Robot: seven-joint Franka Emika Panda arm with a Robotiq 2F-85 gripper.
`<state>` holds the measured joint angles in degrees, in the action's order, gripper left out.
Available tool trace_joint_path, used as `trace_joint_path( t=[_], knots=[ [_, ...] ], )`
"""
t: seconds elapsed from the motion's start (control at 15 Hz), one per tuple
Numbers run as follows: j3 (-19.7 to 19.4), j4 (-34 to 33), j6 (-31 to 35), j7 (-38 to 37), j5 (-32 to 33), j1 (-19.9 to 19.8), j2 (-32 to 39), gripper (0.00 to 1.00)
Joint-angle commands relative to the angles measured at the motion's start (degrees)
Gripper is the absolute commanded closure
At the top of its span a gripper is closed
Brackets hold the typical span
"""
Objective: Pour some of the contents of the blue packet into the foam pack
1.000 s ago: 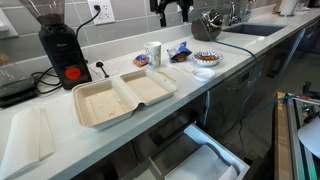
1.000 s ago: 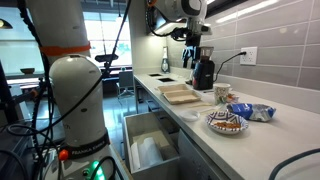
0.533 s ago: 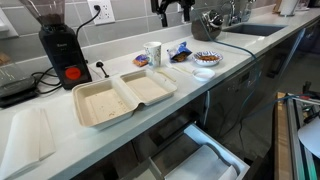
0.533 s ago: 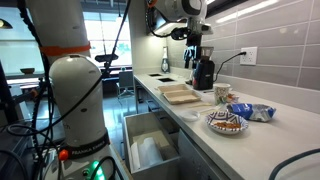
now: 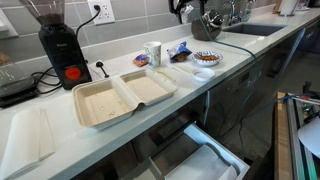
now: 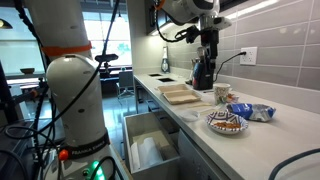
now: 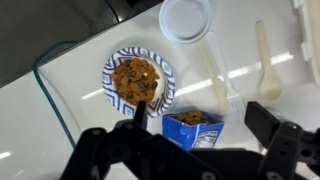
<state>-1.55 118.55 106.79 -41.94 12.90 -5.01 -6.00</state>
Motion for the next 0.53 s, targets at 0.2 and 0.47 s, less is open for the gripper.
trace_joint_path(
  t=[0.2,0.47],
  knots=[
    [-3.1,6.7,17.2,-3.2,2.8,-3.1,-1.2,0.0],
    [-3.8,8.1,24.9,-2.8,3.9,-4.0,0.5,0.0]
  ],
)
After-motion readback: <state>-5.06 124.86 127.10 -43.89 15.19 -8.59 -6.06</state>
